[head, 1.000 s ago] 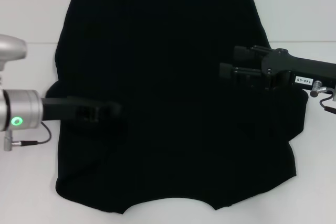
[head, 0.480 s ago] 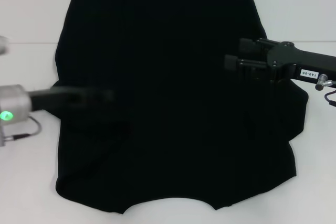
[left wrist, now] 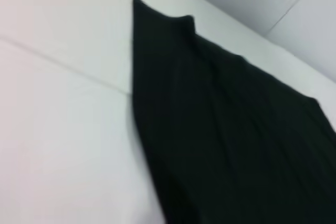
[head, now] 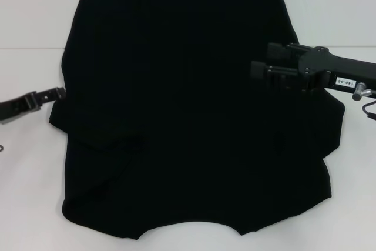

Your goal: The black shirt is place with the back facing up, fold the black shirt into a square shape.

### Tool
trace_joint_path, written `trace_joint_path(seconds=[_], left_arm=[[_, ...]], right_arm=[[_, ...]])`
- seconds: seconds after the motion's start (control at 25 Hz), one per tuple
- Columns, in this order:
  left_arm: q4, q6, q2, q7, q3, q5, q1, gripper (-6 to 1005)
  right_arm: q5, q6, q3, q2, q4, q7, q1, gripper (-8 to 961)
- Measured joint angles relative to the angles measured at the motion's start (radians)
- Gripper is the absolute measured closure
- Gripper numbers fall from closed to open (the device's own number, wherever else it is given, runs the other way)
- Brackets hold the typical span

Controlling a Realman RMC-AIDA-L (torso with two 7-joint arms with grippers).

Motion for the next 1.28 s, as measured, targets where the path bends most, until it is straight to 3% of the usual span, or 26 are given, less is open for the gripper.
trace_joint_path(seconds=[0.52, 1.28], left_arm=[[-0.098, -0.170, -0.009, 0.018, 0.082, 0.006, -0.032, 112], [-0.113, -0.143, -0.002, 0.050, 0.083, 0.007, -0.044, 111]], right_arm=[[0.000, -0.001, 0.006, -0.001, -0.001, 0.001, 0.003, 99], [0.000, 0.002, 0.015, -0.002, 0.000, 0.001, 0.002, 99]])
